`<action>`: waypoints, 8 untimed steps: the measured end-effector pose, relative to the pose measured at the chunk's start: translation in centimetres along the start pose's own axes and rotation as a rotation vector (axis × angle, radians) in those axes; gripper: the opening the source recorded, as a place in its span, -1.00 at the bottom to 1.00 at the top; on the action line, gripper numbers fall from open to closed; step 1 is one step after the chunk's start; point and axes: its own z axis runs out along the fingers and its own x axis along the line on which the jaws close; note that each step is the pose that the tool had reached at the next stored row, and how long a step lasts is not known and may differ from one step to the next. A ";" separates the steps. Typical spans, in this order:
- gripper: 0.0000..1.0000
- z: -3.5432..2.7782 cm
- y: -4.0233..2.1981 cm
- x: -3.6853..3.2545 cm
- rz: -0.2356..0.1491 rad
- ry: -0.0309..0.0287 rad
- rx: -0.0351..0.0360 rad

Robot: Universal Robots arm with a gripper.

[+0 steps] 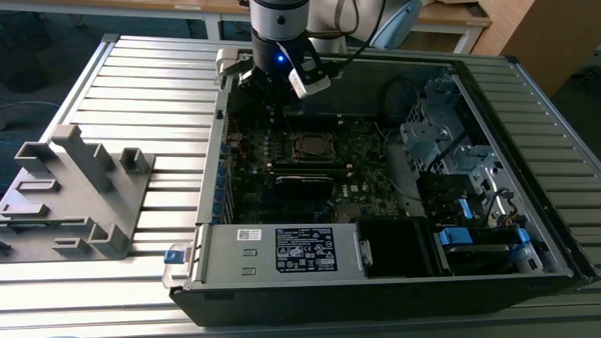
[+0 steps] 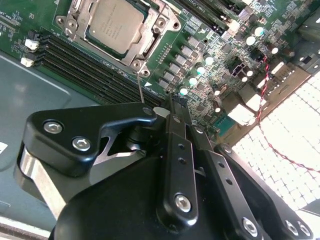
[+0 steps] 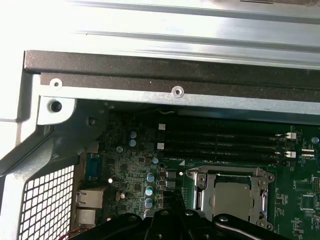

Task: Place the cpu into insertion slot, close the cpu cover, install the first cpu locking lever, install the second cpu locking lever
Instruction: 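Install the first cpu locking lever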

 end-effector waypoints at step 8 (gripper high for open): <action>-0.80 0.02 0.01 0.28 0.000 -0.0011 -0.0216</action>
